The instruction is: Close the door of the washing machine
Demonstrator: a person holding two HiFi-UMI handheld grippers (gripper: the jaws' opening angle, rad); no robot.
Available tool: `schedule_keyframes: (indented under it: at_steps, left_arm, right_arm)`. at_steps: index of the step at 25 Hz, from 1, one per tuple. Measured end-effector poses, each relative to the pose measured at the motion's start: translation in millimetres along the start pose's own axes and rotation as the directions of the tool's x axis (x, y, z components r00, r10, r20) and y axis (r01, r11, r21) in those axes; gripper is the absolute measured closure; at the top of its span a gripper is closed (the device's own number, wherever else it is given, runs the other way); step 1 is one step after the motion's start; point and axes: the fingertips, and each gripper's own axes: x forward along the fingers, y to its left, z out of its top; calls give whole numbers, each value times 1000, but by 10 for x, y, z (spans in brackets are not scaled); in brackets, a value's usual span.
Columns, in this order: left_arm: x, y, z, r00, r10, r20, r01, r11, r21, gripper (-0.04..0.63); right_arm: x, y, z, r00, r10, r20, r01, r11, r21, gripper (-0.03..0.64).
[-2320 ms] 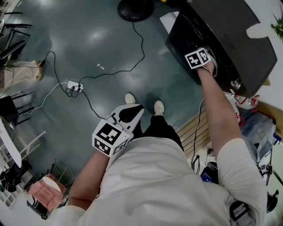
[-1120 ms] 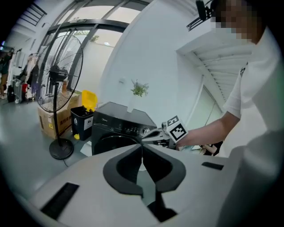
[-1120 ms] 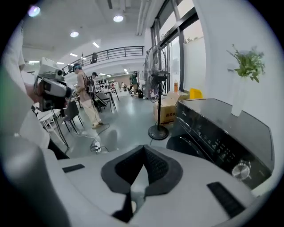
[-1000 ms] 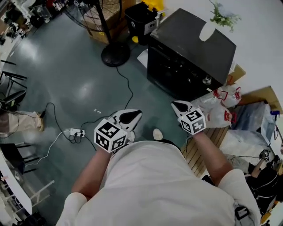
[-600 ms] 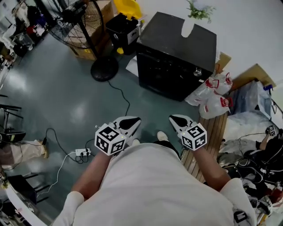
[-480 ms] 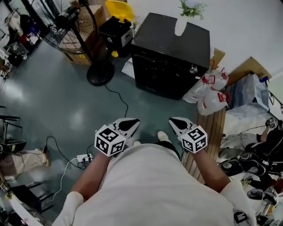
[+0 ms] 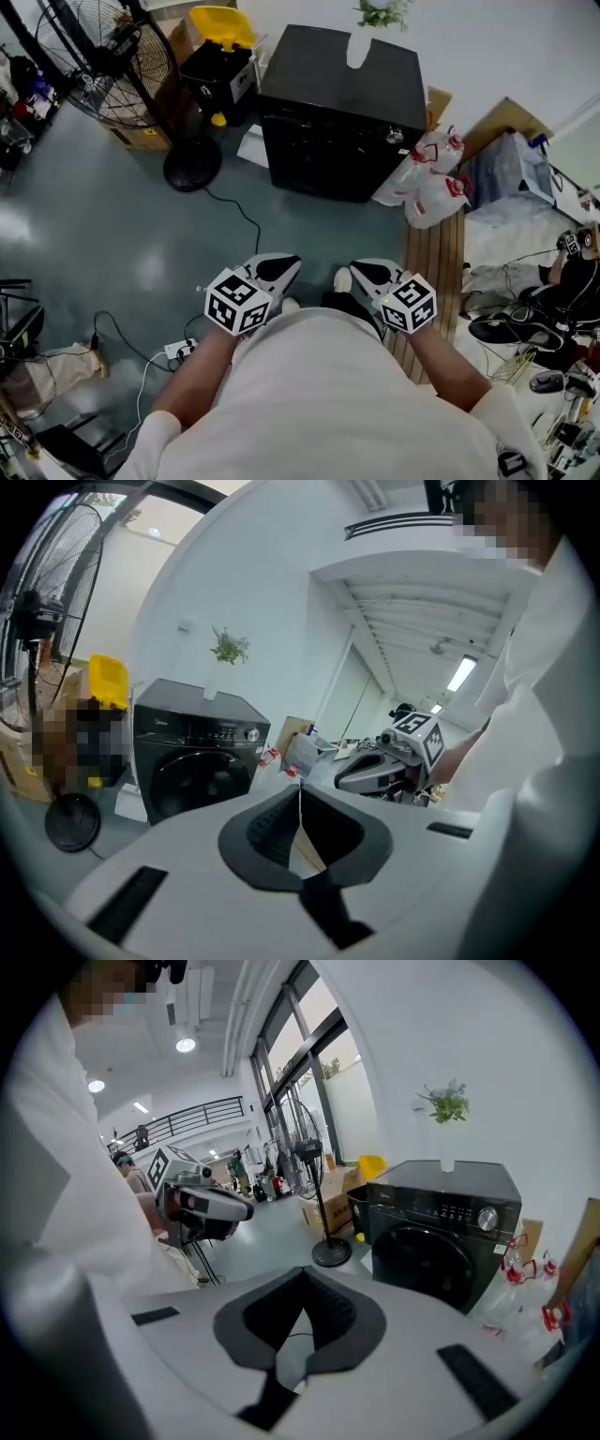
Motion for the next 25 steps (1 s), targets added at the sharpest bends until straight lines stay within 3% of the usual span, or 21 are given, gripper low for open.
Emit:
schedule_keyframes:
  at_steps: [4, 12, 25]
  left_arm:
    - [-160, 66, -99, 1000, 13, -9, -12, 1000, 15, 574]
    - [-365, 206, -276, 997, 75, 19, -74, 996, -57, 574]
    - [-300, 183, -345, 999, 45, -8, -45, 997, -59, 574]
  right_arm:
    - [119, 98, 69, 1000, 15, -21, -16, 999, -52, 609]
    - [260, 250, 121, 998, 46, -34, -50, 993, -106, 609]
    - [240, 280, 130, 998, 52, -19, -54, 996, -70, 609]
